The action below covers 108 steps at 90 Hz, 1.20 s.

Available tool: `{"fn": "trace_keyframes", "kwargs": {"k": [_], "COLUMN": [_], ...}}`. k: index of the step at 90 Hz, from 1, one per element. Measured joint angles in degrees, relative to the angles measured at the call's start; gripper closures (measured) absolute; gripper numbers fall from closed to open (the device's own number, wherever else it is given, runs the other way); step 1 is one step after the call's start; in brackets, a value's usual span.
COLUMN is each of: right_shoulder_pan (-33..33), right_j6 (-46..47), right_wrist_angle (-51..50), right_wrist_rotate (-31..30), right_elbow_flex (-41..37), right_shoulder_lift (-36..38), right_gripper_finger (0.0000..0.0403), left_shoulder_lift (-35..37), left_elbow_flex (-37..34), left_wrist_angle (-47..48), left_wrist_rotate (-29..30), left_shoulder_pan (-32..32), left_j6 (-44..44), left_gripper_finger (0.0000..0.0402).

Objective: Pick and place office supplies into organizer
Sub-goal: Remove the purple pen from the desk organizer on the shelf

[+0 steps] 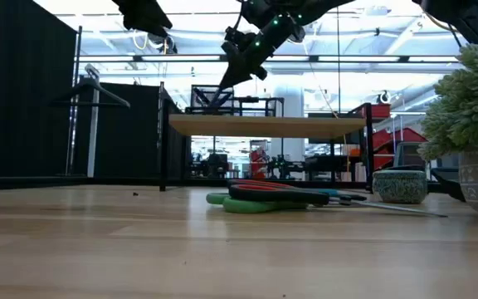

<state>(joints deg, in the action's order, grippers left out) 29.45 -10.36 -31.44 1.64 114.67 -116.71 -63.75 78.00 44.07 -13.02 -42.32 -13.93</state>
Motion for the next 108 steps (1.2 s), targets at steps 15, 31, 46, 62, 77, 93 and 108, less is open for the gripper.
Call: {"fn": "trace_keyframes", "kwargs": {"k": [15, 31, 46, 62, 77, 93, 108], "right_shoulder_pan": [-0.1, -1.0, -2.4, -4.2, -6.1, -9.2, -14.4], "right_j6": [-0.6, -2.3, -5.5, -6.0, -6.0, -6.0, -7.5], "right_wrist_angle": [0.0, 1.8, 1.8, 1.8, -1.3, -7.6, -16.0], "right_wrist_rotate": [-0.1, -0.7, -4.7, -5.0, -5.0, -5.0, -4.8], "right_elbow_flex": [-0.1, -0.1, -0.1, -0.1, -0.1, -0.1, 0.0], "right_shoulder_lift": [0.4, 2.8, 5.4, 9.0, 11.6, 15.5, 17.8], "right_gripper_finger": [0.0385, 0.0388, 0.0388, 0.0388, 0.0389, 0.0389, 0.0389], "left_shoulder_lift": [0.0, 0.0, 0.0, 0.0, 0.0, 0.0, 0.0], "left_elbow_flex": [0.0, 0.0, 0.0, 0.0, 0.0, 0.0, 0.0], "left_wrist_angle": [0.0, 0.0, 0.0, 0.0, 0.0, 0.0, 0.0], "left_wrist_rotate": [0.0, 0.0, 0.0, 0.0, 0.0, 0.0, 0.0], "left_shoulder_pan": [0.0, 0.0, 0.0, 0.0, 0.0, 0.0, 0.0], "left_j6": [0.0, 0.0, 0.0, 0.0, 0.0, 0.0, 0.0], "left_gripper_finger": [0.0152, 0.0152, 0.0152, 0.0152, 0.0152, 0.0152, 0.0152]}}
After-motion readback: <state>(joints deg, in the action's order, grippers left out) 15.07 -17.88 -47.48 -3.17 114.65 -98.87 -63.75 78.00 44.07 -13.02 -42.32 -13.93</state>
